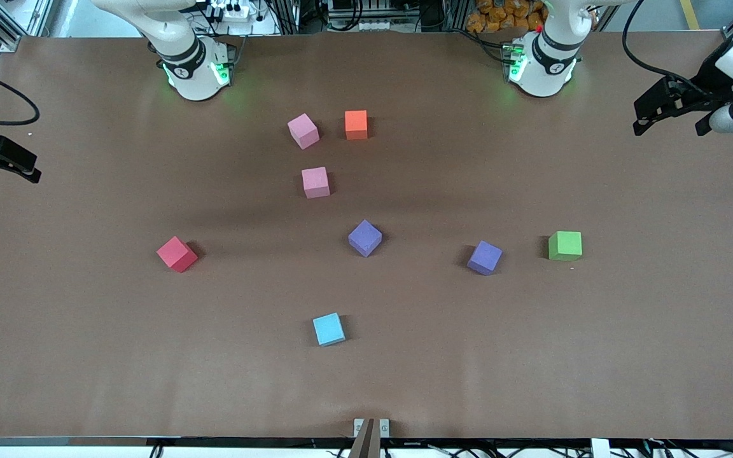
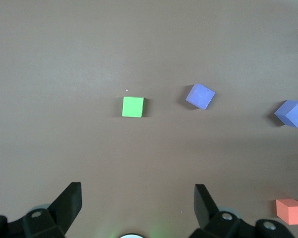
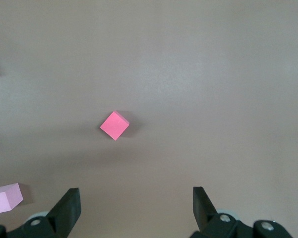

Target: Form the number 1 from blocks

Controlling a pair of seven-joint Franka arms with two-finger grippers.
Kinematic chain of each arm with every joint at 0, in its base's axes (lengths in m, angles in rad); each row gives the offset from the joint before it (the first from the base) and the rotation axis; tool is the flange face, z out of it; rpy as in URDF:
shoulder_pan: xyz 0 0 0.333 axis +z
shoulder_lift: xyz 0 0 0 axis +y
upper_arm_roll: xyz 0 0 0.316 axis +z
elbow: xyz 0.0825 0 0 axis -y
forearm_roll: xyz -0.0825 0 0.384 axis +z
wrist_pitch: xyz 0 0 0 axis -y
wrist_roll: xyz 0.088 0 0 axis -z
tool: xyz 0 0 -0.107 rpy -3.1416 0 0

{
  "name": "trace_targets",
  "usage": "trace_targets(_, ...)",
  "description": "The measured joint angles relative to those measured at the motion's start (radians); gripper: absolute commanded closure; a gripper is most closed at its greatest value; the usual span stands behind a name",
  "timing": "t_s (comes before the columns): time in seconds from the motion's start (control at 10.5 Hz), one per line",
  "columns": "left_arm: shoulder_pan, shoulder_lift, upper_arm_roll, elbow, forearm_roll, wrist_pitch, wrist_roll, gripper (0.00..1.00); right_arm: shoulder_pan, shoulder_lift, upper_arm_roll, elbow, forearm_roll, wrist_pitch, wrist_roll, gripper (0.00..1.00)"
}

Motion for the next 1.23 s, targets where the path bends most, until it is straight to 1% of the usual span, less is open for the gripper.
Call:
trace_targets(0.38,0.000,0.002,0.000,0.000,0.000,-0.001,0.000,0.00,0.000,0.000,0.001,0.000,0.001,0.000,0.000,0.00)
trace_targets(0.57,-0.001,0.018,-0.015,-0.003,-0.014,-0.001,0.000,0.00,0.000,0.001,0.001,0.001,0.004,0.000,0.000,0.00)
trace_targets(0.76,-0.011,0.047,-0.062,-0.028,-0.081,0.016,0.000,0.00,0.000,0.011,0.001,0.000,0.030,-0.008,0.000,0.00)
trace_targets(0.85,-0.025,0.056,-0.094,-0.059,-0.090,0.045,-0.021,0.00,0.000,0.035,0.001,-0.003,0.063,-0.010,0.001,0.00)
trace_targets(1.04,-0.074,0.066,-0.188,-0.115,-0.091,0.106,-0.184,0.00,0.003,0.114,0.001,-0.003,0.125,0.008,0.031,0.00)
trace_targets(1.23,-0.143,0.069,-0.296,-0.194,-0.091,0.195,-0.355,0.00,0.044,0.170,-0.002,-0.012,0.138,0.051,0.058,0.00)
